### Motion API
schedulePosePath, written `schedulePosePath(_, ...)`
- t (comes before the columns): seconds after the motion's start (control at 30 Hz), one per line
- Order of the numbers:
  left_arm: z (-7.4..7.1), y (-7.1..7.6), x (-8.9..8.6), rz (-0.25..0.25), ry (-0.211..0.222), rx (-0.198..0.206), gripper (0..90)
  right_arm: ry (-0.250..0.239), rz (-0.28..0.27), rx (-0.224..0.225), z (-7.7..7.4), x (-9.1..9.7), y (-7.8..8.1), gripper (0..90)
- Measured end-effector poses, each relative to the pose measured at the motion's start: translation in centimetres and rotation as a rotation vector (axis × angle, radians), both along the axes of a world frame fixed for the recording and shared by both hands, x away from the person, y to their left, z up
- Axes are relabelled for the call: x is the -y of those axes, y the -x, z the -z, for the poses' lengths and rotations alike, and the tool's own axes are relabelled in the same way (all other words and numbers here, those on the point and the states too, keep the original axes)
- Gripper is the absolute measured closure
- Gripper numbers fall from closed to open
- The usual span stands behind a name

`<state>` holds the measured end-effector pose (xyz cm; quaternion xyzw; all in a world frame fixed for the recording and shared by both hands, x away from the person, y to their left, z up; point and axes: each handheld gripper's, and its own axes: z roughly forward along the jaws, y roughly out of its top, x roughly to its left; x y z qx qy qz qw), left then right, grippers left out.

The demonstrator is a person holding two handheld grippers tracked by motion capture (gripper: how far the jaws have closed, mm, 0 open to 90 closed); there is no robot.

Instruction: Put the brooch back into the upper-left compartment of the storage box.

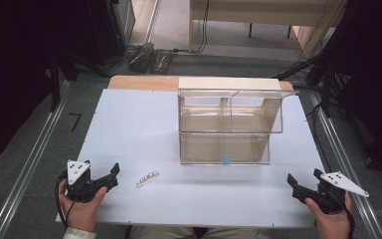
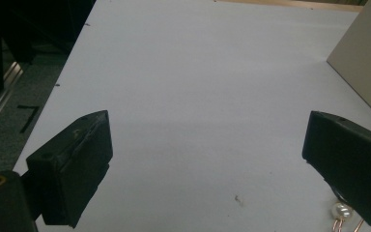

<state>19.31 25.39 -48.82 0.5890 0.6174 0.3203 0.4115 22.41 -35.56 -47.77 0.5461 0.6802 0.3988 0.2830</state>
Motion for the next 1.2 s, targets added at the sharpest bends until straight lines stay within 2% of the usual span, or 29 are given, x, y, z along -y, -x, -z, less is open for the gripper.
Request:
schedulePosePath(0.67,0.3,-0.3,0.7,0.045,0.002,-0.008,4.3,0.004,0.000,0.005,-0.1,0.0,0.1,4.8)
schedulePosePath(1.0,0.8,-0.7,1.8,0.106,-0.004,-0.008,4.3,0.001,0.000,0.003,-0.1,0.0,0.1,4.8)
schedulePosePath(1.2,1.1,-0.8,2.1,0.120,0.011,-0.019,5.0,-0.001,0.000,0.002,-0.1,0.0,0.1,4.8)
